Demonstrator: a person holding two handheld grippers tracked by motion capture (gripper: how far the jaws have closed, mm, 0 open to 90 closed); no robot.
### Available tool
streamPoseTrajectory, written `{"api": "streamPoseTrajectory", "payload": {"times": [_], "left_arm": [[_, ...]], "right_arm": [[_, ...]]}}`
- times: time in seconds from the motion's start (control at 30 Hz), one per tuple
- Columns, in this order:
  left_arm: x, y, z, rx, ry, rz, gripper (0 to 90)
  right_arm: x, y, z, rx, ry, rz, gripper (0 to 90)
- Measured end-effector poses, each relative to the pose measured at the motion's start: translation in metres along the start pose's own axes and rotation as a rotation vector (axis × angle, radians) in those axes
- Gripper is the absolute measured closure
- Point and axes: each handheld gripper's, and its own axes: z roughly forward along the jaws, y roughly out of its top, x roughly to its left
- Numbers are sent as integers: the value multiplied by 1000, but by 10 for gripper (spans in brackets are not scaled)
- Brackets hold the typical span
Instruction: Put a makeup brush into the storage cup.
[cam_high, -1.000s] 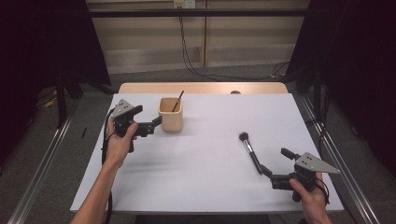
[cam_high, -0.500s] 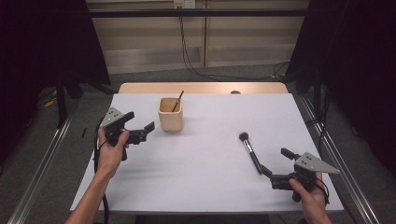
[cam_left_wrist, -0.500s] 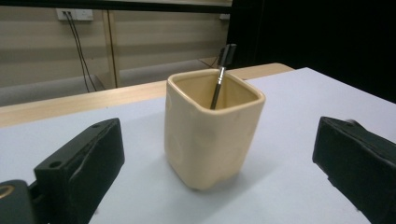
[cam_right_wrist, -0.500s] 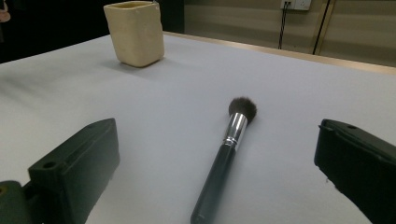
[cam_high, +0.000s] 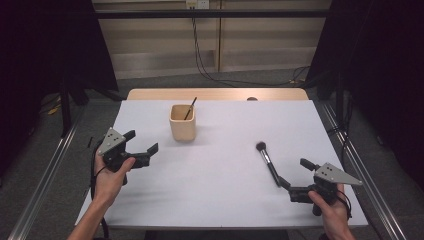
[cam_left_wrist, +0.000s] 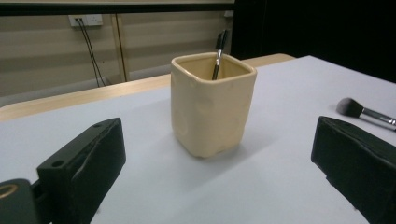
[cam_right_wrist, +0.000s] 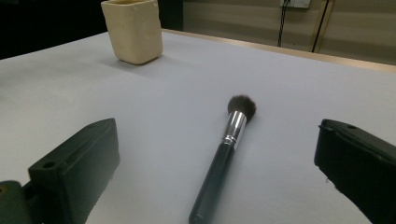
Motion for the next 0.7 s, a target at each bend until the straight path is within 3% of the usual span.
{"api": "streamPoseTrajectory", "payload": {"times": [0.1,0.23,0.4,0.53,0.7], "left_arm": [[0,-5,-6,3,-6,-9,29],[-2,-12,-17,-21,18,-39,29],[-6,-14,-26,6,23,-4,31],[-8,-18,-33,0,29,-39,33],[-17,-23,-42,-13,38,-26,33]], "right_arm": [[1,0,0,-1,0,1,0],[0,0,0,2,-6,5,0],[-2,-1,1,3,-9,8,0],[-1,0,1,2,-7,4,0],[-1,-1,-2,-2,-8,8,0]]}}
